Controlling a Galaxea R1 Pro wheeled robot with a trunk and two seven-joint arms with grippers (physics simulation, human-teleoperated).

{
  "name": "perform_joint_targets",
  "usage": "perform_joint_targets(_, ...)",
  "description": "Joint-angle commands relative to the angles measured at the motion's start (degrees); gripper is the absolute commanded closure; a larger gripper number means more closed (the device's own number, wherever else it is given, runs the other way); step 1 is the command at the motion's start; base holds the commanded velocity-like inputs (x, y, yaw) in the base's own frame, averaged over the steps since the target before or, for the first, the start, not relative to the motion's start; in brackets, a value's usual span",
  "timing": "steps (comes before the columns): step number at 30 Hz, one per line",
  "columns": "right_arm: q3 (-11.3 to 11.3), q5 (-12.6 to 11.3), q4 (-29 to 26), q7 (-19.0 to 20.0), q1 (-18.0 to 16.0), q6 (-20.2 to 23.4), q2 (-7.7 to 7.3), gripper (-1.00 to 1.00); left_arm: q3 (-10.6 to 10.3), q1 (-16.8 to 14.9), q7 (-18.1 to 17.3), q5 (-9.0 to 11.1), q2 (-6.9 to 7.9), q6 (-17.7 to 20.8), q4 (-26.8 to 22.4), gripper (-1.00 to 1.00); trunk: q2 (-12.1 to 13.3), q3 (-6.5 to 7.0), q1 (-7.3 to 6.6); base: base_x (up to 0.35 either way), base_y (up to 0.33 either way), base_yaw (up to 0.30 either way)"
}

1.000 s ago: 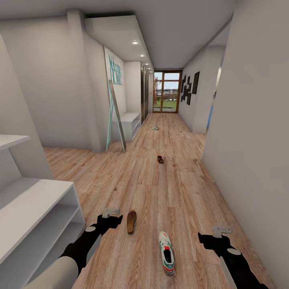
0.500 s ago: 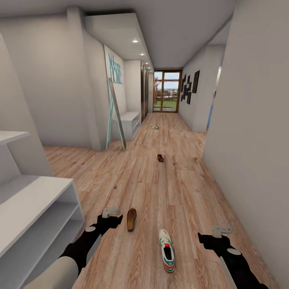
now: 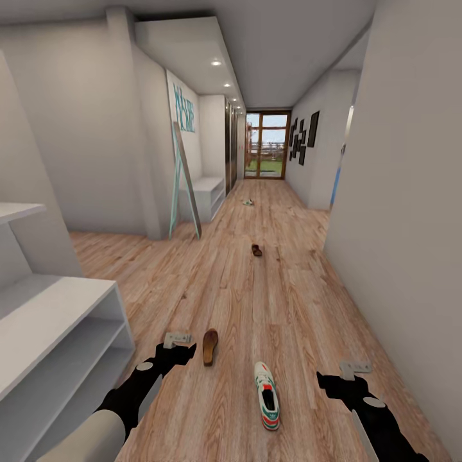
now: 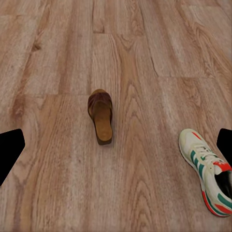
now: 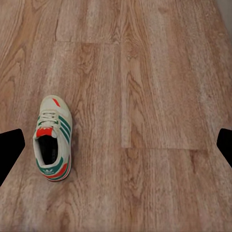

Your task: Pick up the two gym shoes and the two sandals from the corridor floor and place them onto the hallstand (shoe rack) in the corridor, making sure they are on the rack and not on the floor. Arrange them so the two gym shoes are next to each other and the two sandals are next to each other.

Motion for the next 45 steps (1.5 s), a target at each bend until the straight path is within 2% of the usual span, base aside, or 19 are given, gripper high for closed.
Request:
perform_joint_targets(1, -0.01, 0.0, -0.08, -0.02, -0.02, 0.31, -0.01, -1.0, -0.06, -0.03, -0.1, 0.03, 0.0, 0.08, -0.04, -1.0, -0.44, -0.24, 0.22, 0.0, 0.0, 0.0)
perform_joint_targets(14, -0.01, -0.03, -0.03, 0.0, 0.0, 0.25, -0.01, -1.0, -0.09, -0.03, -0.14, 0.03, -0.02, -0.01, -0.04, -1.0, -5.66, -2.84, 3.07, 0.0, 0.0, 0.0)
perform_joint_targets(24, 0.0, -0.07, -0.05, -0.02, -0.01, 0.25, -0.01, -1.0, -1.62, -0.03, -0.15, 0.03, -0.03, 0.07, -0.04, -1.0, -9.67, -5.48, 5.27, 0.0, 0.0, 0.0)
perform_joint_targets(45, 0.12, 0.01, 0.0, -0.02, 0.0, 0.24, -0.01, -1.0, -1.73, -0.03, -0.15, 0.06, 0.06, 0.08, -0.04, -1.0, -18.09, -11.16, 9.88, 0.0, 0.0, 0.0)
